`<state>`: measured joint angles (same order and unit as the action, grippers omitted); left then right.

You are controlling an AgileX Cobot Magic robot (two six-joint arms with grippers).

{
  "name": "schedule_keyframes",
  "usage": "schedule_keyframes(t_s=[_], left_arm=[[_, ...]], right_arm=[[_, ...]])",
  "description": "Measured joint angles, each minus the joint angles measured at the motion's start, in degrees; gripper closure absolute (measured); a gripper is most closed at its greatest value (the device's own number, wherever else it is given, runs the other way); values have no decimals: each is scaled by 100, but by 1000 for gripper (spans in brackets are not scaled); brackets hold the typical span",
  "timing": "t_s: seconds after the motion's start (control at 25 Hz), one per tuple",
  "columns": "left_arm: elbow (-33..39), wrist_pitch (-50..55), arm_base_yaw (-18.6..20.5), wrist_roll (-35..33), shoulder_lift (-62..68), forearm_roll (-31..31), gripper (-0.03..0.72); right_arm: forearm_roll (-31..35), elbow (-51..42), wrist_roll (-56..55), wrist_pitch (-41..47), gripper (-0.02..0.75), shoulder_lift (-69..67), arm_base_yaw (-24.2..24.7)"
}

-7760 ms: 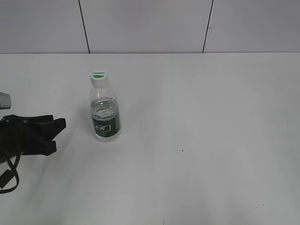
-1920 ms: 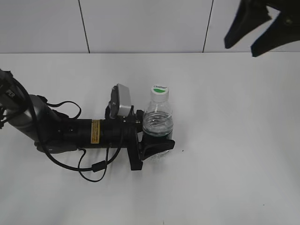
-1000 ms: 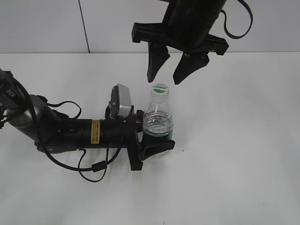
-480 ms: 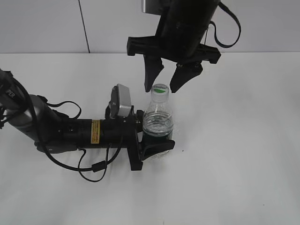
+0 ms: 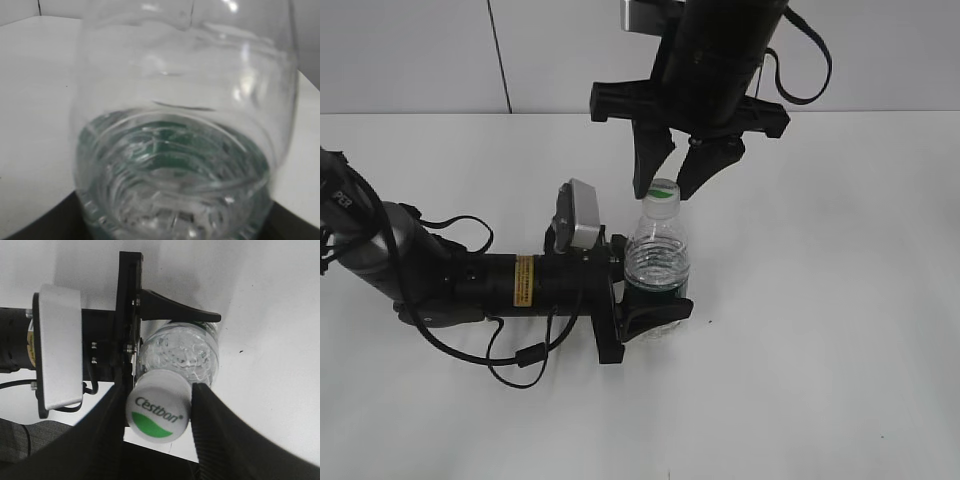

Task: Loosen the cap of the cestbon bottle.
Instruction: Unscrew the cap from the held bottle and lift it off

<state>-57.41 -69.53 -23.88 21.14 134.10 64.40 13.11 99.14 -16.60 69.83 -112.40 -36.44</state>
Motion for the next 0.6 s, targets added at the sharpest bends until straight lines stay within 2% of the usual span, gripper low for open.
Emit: schedule_keyframes(t_s=[0.6], left_arm=[[0,0,0,-10,0,0,284]], right_arm=[[-206,0,35,0,417,0,-142]])
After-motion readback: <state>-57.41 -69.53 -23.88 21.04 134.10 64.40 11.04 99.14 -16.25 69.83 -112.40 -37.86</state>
